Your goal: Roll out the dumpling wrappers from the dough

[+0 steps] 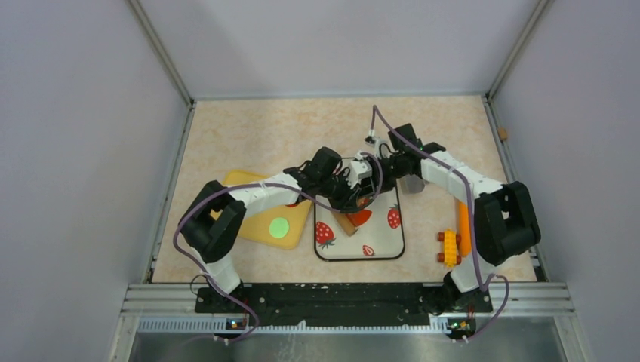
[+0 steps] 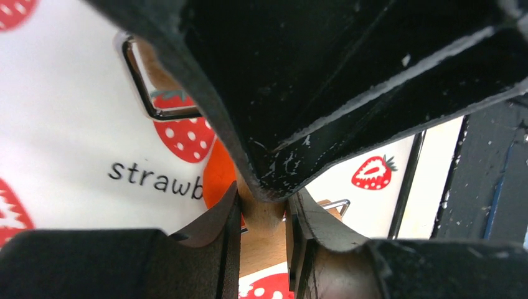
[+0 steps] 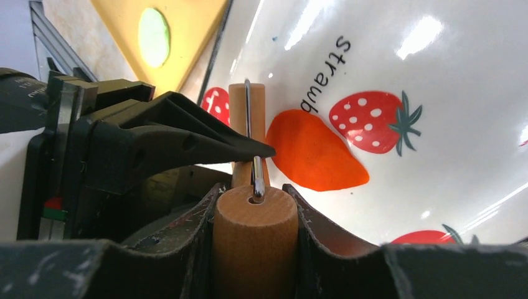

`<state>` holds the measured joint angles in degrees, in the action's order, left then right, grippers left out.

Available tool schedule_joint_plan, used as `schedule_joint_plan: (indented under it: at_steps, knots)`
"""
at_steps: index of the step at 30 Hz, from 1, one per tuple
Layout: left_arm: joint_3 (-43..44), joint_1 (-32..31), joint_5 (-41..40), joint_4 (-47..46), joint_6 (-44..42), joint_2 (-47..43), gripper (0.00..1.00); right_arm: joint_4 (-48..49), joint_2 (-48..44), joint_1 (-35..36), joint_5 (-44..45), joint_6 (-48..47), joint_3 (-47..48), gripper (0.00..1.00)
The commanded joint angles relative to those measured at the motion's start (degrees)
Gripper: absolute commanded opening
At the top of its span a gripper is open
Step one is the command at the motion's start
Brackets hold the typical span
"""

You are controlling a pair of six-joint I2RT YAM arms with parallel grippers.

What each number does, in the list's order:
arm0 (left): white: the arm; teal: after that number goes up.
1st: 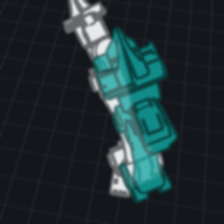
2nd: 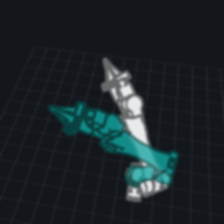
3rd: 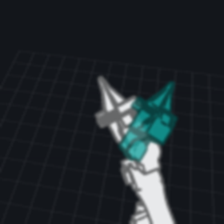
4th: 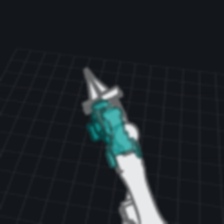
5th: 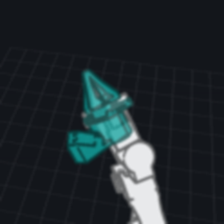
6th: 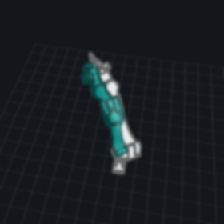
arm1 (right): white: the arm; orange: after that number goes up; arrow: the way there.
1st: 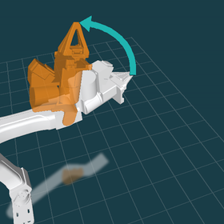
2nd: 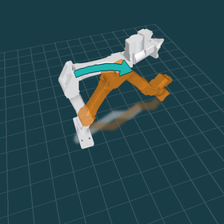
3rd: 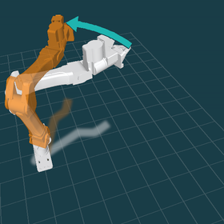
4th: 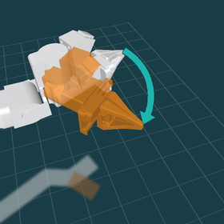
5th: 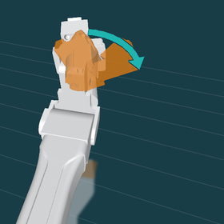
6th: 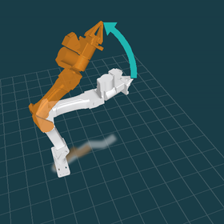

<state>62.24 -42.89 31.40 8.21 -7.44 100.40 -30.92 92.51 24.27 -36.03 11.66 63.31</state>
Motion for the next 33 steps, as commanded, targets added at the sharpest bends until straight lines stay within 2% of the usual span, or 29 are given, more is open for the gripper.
schedule_joint_plan:
  at_steps: [1, 7, 13, 22, 33]
  knots:
    - [8.38, 0.07, -0.24, 4.10, 2.52, -3.51, 0.00, -7.95, -2.44, -3.18, 1.68, -6.31, 7.94, 0.00]
    - [17.06, -0.95, 0.16, 2.78, 4.59, 4.80, 0.00, -11.34, -3.55, -8.89, 1.81, -16.14, 7.06, 0.00]
    - [19.63, -1.13, -0.95, 2.15, 5.16, 10.51, 0.00, -7.78, -3.93, -9.18, 2.31, -17.34, 2.63, 0.00]
    - [10.91, -1.14, -4.30, 2.24, 0.52, 9.11, 0.00, -0.99, -3.20, -7.95, 3.75, -17.13, -5.72, 0.00]
    - [1.41, -1.14, -3.80, 1.92, 1.93, 3.87, 0.00, 1.63, -1.47, -2.60, 4.48, -15.53, -8.68, 0.00]
